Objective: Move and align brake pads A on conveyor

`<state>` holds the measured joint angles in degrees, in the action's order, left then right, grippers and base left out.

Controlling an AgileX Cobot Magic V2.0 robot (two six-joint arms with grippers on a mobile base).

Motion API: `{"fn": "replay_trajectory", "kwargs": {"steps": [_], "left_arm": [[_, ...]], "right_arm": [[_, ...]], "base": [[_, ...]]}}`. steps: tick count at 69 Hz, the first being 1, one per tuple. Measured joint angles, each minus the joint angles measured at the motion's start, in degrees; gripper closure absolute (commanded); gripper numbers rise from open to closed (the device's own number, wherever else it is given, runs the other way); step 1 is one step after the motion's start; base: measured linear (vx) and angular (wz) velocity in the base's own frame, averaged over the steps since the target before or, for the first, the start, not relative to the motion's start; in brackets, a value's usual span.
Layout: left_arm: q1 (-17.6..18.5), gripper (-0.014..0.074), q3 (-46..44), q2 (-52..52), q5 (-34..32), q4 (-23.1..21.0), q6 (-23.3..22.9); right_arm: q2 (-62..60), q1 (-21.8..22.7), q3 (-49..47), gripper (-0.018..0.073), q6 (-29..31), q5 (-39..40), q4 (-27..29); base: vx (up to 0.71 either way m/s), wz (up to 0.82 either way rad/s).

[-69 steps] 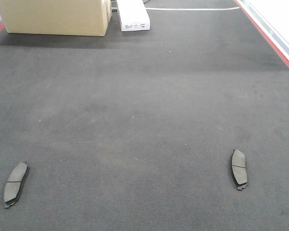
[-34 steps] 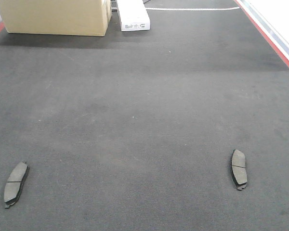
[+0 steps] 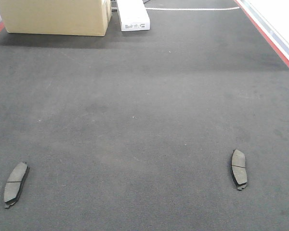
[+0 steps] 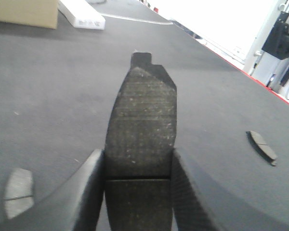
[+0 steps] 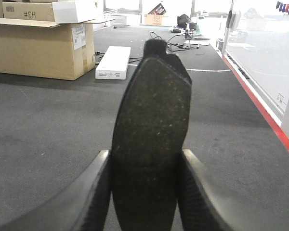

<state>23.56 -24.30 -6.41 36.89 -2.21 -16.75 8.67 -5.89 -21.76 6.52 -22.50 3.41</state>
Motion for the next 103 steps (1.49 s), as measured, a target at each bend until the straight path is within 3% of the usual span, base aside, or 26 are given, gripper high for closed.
{"fn": "replay_trajectory", "kwargs": {"steps": [37, 57, 70, 92, 103], "left_arm": [[0.00, 0.0592, -15.77, -55.24, -2.28, -3.94, -0.05], [0.00, 0.0547, -21.02, -74.73, -6.35, -6.62, 0.01], [0.00, 0.0421, -21.77, -81.79, -8.64, -8.70, 0.01], [0.29, 0.0113, -21.99, -87.66, -10.78, -9.38, 0.76], [0.29, 0.0068, -22.93, -87.33, -10.58, -9.38, 0.82]], "right_arm": [[0.00, 0.00, 0.00, 0.0565, 0.00, 0.00, 0.00], [0.00, 0.00, 0.00, 0.0565, 0.00, 0.00, 0.00], [0.00, 0.00, 0.00, 0.0565, 0.00, 0.00, 0.00], [0.00, 0.00, 0.00, 0.0565, 0.00, 0.00, 0.00], [0.00, 0.00, 0.00, 0.0565, 0.00, 0.00, 0.00]], "base": [[0.00, 0.00], [0.00, 0.00], [0.00, 0.00], [0.00, 0.00], [0.00, 0.00]]}}
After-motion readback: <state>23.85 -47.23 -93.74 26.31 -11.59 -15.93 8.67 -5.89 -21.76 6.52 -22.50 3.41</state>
